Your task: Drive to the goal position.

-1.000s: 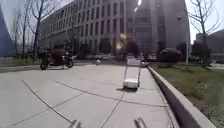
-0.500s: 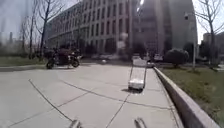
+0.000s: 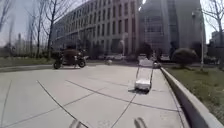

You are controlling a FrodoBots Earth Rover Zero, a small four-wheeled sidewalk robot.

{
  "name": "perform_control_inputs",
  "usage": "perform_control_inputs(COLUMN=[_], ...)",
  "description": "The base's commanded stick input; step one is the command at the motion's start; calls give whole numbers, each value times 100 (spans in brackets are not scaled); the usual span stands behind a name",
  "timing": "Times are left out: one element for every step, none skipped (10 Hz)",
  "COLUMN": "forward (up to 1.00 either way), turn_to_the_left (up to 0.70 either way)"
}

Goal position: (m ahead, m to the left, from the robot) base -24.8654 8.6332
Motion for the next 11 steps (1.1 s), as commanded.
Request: perform_control_inputs(forward=[0,0,0,0,0,0,7,26,38,38,38], turn_to_the_left=[70,70,70,70,70,70,71,73,75,75,75])
